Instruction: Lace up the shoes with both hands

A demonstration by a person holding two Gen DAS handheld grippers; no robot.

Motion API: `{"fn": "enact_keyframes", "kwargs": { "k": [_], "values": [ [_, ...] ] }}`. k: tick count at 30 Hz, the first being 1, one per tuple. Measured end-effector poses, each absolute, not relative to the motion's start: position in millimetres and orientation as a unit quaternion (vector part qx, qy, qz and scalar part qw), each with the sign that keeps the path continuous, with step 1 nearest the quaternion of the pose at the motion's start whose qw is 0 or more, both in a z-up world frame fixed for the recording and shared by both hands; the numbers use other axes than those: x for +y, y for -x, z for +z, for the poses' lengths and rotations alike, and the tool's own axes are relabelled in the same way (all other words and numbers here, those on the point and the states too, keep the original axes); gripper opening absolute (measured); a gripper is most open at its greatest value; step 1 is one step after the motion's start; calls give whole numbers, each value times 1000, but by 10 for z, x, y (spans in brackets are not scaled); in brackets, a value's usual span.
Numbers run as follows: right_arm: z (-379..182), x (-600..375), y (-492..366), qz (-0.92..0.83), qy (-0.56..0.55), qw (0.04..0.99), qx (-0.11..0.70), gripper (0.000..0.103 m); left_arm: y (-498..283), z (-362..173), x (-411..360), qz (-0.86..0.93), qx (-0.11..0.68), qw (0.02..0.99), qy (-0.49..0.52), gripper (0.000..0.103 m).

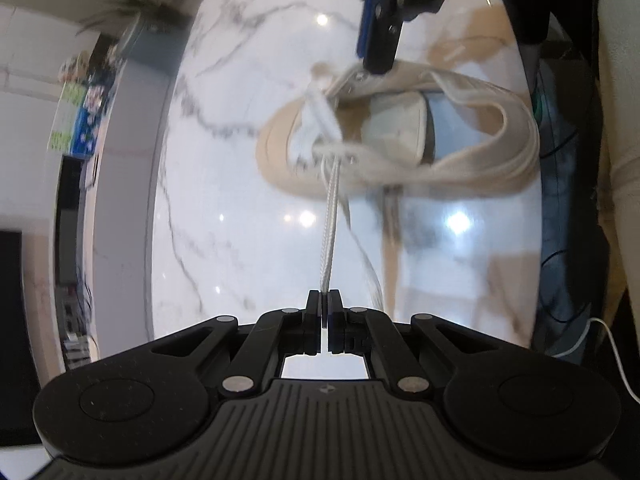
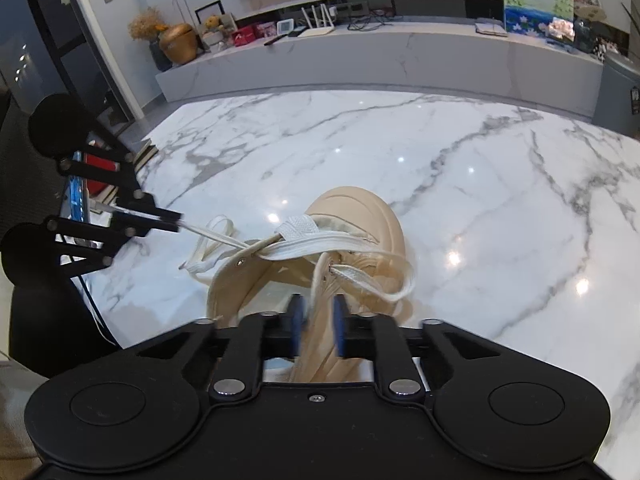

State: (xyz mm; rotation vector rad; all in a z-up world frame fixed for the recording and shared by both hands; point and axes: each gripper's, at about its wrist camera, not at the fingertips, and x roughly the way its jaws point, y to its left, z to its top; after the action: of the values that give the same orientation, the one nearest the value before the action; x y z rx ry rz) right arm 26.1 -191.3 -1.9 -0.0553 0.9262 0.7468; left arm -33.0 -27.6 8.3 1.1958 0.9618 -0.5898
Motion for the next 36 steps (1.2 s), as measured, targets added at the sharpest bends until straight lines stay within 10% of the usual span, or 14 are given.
{"fn": "enact_keyframes", "kwargs": {
  "k": [21, 36],
  "values": [
    [51, -1812, -262, 339, 65, 831, 436, 5, 724, 280, 647, -158, 567, 689, -422, 2],
    [83, -1791, -241, 334, 70, 839, 424, 8, 539, 103, 341, -189, 529, 745, -361, 11]
  ]
}}
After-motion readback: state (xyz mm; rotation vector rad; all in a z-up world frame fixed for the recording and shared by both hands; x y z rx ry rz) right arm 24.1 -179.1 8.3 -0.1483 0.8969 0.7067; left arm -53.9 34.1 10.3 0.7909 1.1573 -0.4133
